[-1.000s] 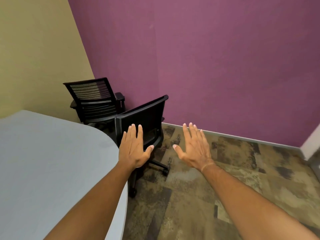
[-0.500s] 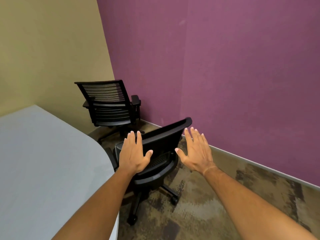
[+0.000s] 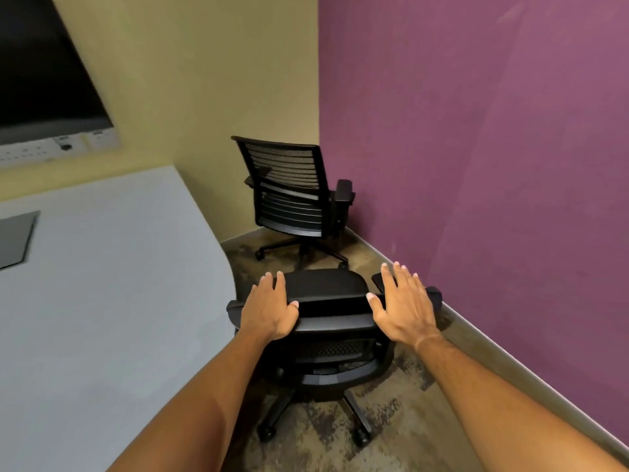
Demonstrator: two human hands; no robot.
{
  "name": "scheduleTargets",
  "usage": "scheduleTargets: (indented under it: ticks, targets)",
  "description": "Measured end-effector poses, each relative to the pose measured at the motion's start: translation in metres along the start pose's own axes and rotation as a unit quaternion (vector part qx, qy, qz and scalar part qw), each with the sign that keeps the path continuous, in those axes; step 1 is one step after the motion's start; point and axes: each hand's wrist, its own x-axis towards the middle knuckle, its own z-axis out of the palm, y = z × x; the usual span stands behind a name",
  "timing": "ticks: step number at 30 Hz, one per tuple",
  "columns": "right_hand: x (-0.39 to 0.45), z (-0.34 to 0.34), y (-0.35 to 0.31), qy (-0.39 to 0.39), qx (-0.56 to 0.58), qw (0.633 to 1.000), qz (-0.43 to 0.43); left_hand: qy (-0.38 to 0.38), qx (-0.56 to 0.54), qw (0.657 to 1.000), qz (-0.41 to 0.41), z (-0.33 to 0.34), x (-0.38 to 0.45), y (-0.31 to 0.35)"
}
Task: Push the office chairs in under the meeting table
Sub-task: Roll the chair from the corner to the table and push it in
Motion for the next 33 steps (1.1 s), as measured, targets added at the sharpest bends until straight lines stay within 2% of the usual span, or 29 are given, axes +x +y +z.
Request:
scheduleTargets:
  ticks: [4, 11, 20, 33]
  targets:
    - [0.015, 0.0, 0.014, -0.029, 0.017, 0.998, -0.061, -0.04, 0.01, 0.998, -0.04, -0.002, 0.006, 0.01]
    - [0.017, -0.002, 0.038, -0.051, 0.009, 0.995, -0.082, -0.07, 0.014, 0.995, -0.076, 0.006, -0.013, 0.03]
    - [-0.01, -0.005, 0.048, -0.052, 0.004, 0.995, -0.088, -0.065, 0.015, 0.992, -0.105, 0.014, -0.056, 0.05]
    - [-0.05, -0.012, 0.066, -0.048, 0.013, 0.979, -0.198, -0.036, 0.02, 0.987, -0.154, 0.021, -0.154, 0.086]
